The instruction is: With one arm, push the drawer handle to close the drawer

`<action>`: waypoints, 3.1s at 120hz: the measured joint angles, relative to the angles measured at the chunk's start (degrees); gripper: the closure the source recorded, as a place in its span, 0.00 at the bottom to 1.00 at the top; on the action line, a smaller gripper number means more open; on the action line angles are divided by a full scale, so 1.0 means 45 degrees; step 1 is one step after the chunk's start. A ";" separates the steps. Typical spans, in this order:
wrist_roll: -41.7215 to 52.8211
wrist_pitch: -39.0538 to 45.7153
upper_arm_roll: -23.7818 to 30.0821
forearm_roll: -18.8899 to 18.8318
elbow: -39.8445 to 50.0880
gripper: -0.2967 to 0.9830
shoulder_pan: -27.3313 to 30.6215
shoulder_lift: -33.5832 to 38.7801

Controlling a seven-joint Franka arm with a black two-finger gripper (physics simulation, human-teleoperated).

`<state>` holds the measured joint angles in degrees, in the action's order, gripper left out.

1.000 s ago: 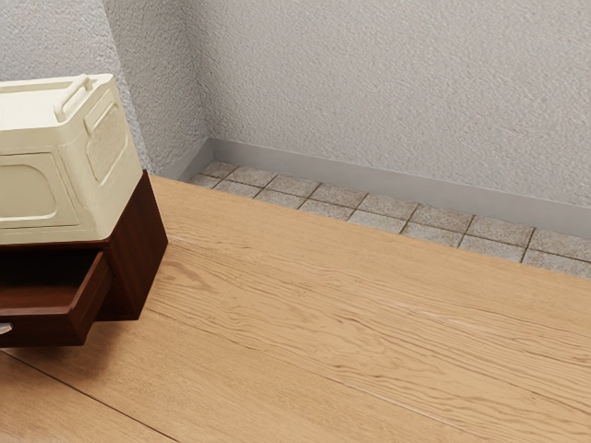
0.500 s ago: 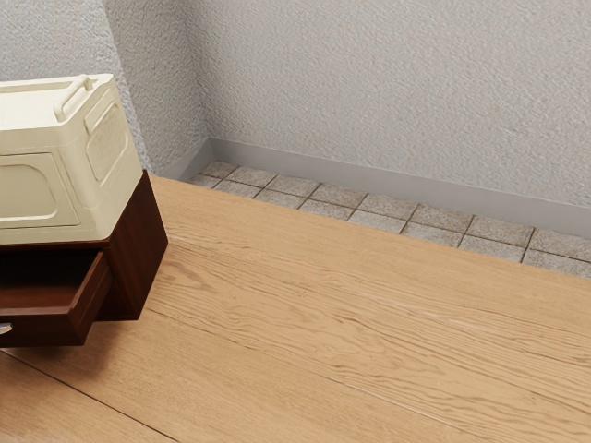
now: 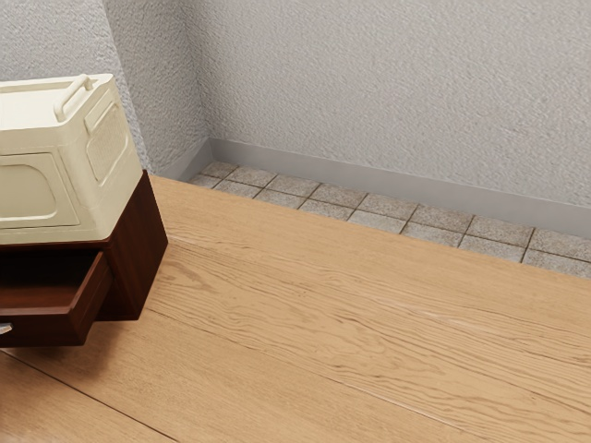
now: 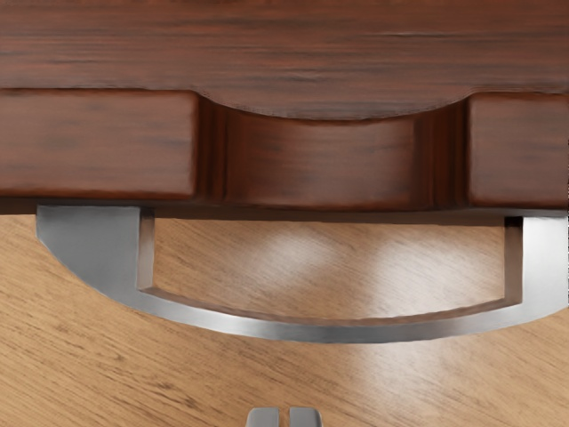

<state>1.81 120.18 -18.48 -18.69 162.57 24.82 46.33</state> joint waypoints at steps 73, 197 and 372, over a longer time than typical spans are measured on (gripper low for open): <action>0.0023 0.0588 -0.1123 -0.0128 -0.0853 0.85 -0.1181 -0.1140; 0.0104 0.1027 -0.3872 -0.0534 -0.2799 0.85 -0.4174 -0.2987; 0.0140 0.1140 -0.9238 -0.1419 -0.5499 0.85 -1.0283 -0.4066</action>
<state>2.44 125.31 -60.05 -25.08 137.82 -21.45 28.03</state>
